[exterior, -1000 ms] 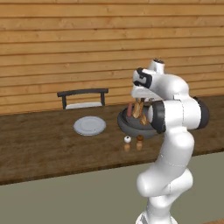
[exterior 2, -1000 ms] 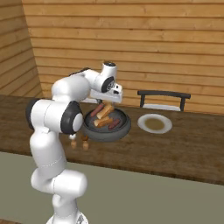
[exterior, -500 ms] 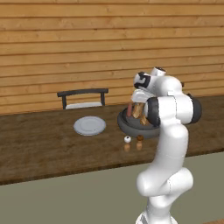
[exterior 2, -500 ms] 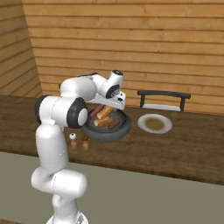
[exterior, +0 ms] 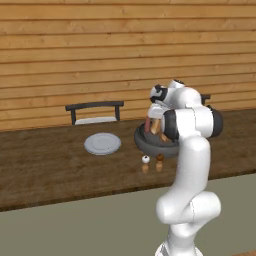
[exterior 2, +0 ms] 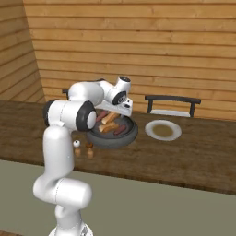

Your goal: Place one bun and one sausage from the bowl on each plate.

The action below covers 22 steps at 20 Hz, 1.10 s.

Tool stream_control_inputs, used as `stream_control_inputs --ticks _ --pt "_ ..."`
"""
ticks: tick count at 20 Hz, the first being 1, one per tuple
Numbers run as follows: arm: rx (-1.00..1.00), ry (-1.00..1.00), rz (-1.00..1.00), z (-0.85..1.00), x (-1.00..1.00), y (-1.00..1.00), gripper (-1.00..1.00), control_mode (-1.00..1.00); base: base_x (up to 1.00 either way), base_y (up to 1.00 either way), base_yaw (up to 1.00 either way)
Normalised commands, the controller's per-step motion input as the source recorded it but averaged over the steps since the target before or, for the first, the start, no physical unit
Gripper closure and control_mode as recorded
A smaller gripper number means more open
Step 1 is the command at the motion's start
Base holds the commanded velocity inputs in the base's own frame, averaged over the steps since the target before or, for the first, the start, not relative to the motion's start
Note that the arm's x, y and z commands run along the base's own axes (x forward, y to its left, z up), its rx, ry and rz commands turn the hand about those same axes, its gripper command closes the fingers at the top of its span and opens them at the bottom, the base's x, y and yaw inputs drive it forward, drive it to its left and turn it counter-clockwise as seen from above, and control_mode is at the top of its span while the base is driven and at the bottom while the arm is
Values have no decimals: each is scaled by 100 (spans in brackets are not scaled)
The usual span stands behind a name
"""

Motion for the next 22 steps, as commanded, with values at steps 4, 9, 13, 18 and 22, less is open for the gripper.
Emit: stream_control_inputs --ticks 4,9,13,18,22 --pt "0 0 0 -18 14 0 -100 -100 0 0 0" --pt "0 0 0 -7 -10 0 -100 -100 0 0 0" --pt "0 0 0 0 0 0 100 -100 0 0 0" --pt "0 2 0 0 0 0 100 -100 0 0 0" --pt "0 1 0 16 -14 -2 100 -100 0 0 0"
